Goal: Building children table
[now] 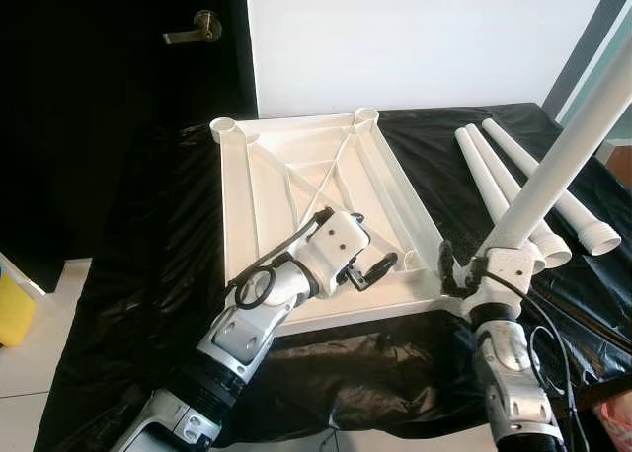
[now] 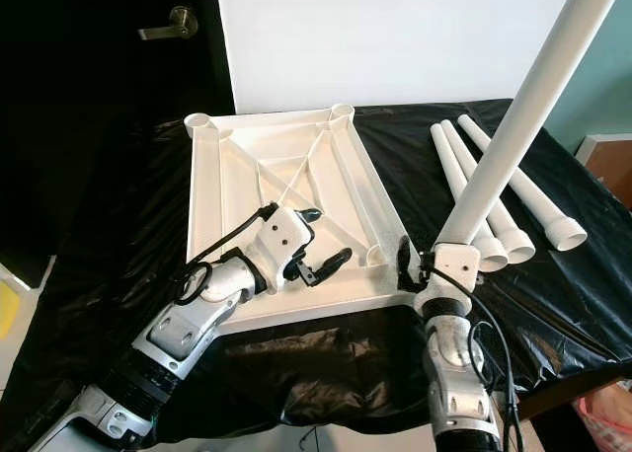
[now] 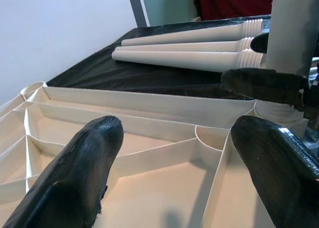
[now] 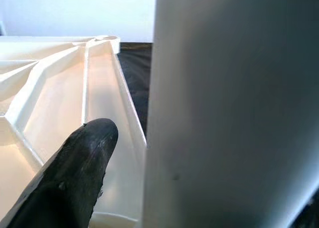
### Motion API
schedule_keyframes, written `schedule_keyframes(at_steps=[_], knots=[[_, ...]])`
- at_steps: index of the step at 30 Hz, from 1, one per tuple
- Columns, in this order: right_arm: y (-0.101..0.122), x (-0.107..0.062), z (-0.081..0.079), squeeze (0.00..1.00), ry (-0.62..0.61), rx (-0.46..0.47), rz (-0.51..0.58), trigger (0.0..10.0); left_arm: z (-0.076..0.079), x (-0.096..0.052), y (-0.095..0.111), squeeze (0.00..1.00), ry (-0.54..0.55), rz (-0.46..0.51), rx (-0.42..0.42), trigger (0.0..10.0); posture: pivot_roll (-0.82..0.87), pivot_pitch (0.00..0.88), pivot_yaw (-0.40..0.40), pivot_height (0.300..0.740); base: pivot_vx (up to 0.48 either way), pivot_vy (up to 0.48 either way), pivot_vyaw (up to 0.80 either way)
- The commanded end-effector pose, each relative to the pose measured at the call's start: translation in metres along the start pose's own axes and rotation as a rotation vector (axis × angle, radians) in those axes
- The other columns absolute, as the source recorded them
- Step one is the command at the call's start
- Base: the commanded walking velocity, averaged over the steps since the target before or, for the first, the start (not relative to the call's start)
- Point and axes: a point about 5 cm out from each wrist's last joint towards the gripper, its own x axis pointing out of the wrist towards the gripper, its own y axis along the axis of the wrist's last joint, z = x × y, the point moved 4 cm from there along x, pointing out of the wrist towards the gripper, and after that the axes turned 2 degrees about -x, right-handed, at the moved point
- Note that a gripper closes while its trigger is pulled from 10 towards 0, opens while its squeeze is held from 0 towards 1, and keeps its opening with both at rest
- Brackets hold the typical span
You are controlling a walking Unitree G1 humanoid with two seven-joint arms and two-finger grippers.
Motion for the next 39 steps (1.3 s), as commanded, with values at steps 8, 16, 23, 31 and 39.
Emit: schedule_keyframes(at_steps=[8,16,23,31,39], knots=[[-0.003,0.001,0.003,0.0,0.219,-0.018,0.008,10.0,0.034,-0.005,-0.001,0.0,-0.228,0.028,-0.05,10.0,-0.03,0.0,-0.012,0.74,0.0,0.0,0.0],[-0.007,0.007,0.0,0.0,0.356,-0.046,-0.01,10.0,0.048,-0.01,-0.009,0.0,-0.305,0.002,-0.075,10.0,-0.03,0.0,-0.01,0.74,0.0,0.0,0.0],[-0.01,0.01,-0.006,0.0,0.478,-0.086,-0.014,10.0,0.057,-0.01,-0.02,0.0,-0.327,-0.035,-0.035,10.0,-0.02,0.0,-0.007,0.74,0.0,0.0,0.0],[-0.015,0.006,-0.004,0.0,0.521,-0.086,-0.027,0.0,0.053,-0.006,-0.022,0.0,-0.324,-0.053,-0.004,10.0,-0.04,0.0,0.003,0.74,0.0,0.0,0.0],[-0.022,0.0,0.002,0.0,0.478,-0.078,-0.047,10.0,0.052,-0.006,-0.023,0.0,-0.328,-0.059,0.012,10.0,-0.05,0.0,0.011,0.74,0.0,0.0,0.0]])
